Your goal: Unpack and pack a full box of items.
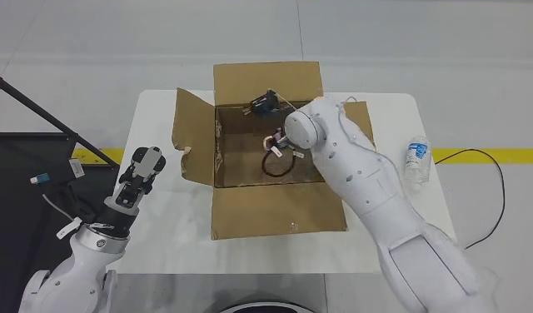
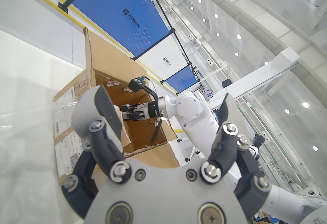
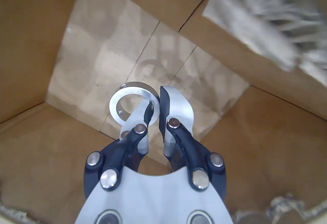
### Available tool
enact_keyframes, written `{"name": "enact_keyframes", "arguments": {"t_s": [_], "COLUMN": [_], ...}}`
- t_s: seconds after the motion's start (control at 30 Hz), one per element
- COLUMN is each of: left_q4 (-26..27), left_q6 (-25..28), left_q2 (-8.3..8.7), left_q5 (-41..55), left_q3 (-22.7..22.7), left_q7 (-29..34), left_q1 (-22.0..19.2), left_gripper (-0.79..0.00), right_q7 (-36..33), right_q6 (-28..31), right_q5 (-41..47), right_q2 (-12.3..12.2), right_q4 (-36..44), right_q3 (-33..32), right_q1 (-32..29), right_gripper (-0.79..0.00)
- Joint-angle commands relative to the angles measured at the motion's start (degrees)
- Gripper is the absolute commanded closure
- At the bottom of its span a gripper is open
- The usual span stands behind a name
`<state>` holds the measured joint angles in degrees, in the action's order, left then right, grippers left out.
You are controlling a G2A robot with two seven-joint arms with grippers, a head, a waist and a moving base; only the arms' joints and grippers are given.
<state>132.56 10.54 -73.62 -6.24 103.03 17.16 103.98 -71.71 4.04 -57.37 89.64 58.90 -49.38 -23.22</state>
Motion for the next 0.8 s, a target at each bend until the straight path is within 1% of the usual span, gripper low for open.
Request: {"name": "enact_keyframes", "arguments": {"t_s": [0.0,0.13,0.23,0.37,0.47,0.57,0.77], "left_q4": [0.00,0.00,0.00,0.00,0.00,0.00,0.00], "left_q6": [0.00,0.00,0.00,0.00,0.00,0.00,0.00], "left_q2": [0.00,0.00,0.00,0.00,0.00,0.00,0.00], "left_q5": [0.00,0.00,0.00,0.00,0.00,0.00,0.00], "left_q3": [0.00,0.00,0.00,0.00,0.00,0.00,0.00], "left_q7": [0.00,0.00,0.00,0.00,0.00,0.00,0.00], "left_q1": [0.00,0.00,0.00,0.00,0.00,0.00,0.00], "left_gripper": [-0.785,-0.785,-0.785,-0.785,-0.785,-0.785,-0.785], "right_q7": [-1.87,-5.51,-7.07,-7.54,-6.88,-7.27,-11.59], "right_q6": [-0.51,-1.51,-2.20,-6.44,-10.58,-14.32,-19.95], "right_q5": [-1.30,-4.37,-5.87,-9.54,-12.59,-16.99,-24.88], "right_q2": [-1.40,-4.10,-5.61,-6.84,-7.34,-7.74,-8.44], "right_q4": [7.79,24.68,36.49,48.66,55.62,60.62,67.88], "right_q3": [-3.15,-10.23,-15.39,-20.75,-23.81,-26.15,-32.27], "right_q1": [-3.04,-11.35,-18.08,-25.60,-29.93,-33.22,-39.65], "right_gripper": [0.000,0.000,0.000,0.000,0.000,0.000,0.000]}}
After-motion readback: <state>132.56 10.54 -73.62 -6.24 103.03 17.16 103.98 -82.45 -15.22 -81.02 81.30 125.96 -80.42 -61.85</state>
